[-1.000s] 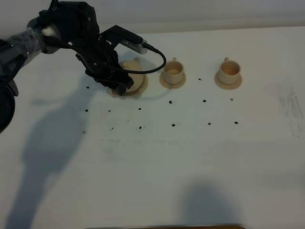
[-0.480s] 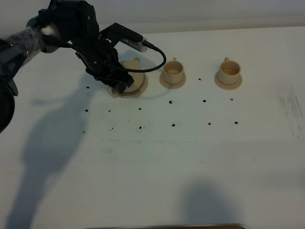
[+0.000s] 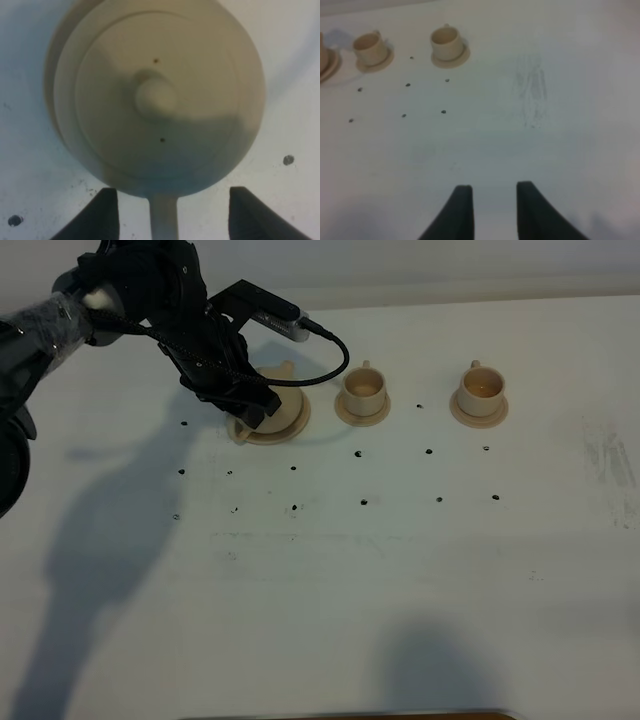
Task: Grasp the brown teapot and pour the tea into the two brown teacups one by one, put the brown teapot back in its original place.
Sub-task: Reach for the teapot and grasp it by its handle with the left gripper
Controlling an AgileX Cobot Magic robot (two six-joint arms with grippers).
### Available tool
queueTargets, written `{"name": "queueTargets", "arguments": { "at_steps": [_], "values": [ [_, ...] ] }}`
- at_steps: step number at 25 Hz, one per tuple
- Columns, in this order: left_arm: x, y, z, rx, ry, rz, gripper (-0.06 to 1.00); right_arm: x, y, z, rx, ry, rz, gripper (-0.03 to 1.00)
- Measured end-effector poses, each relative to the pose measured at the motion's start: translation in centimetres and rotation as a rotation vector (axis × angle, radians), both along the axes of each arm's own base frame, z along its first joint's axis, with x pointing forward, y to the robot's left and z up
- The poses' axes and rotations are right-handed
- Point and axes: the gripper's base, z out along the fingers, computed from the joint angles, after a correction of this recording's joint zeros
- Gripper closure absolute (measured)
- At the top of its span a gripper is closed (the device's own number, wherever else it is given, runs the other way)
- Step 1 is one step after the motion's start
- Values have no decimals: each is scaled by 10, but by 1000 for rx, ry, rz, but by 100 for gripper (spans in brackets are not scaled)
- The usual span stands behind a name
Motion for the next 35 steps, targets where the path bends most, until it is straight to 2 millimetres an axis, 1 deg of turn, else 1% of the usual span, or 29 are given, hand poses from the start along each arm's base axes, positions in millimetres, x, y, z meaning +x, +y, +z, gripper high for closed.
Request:
{"name": "queueTargets", "arguments": {
  "at_steps": [6,9,12,17,27,33,35],
  "values": [
    [1,1,-1,7,-7,-2,49,0,0,0,0,0,0,74],
    [2,1,-6,17,-3,-4,53,0,0,0,1,0,0,74],
    [1,2,-7,25,5,-8,62,0,0,0,1,0,0,74],
    [0,2,-7,33,13,-15,86,0,0,0,1,0,0,74],
    [1,3,-7,40,2,-46,86,0,0,0,0,0,0,74],
    [-1,1,7,30,-30,-67,86,0,0,0,0,0,0,74],
    [-3,0,16,27,-42,-80,86,0,0,0,0,0,0,74]
  ]
}}
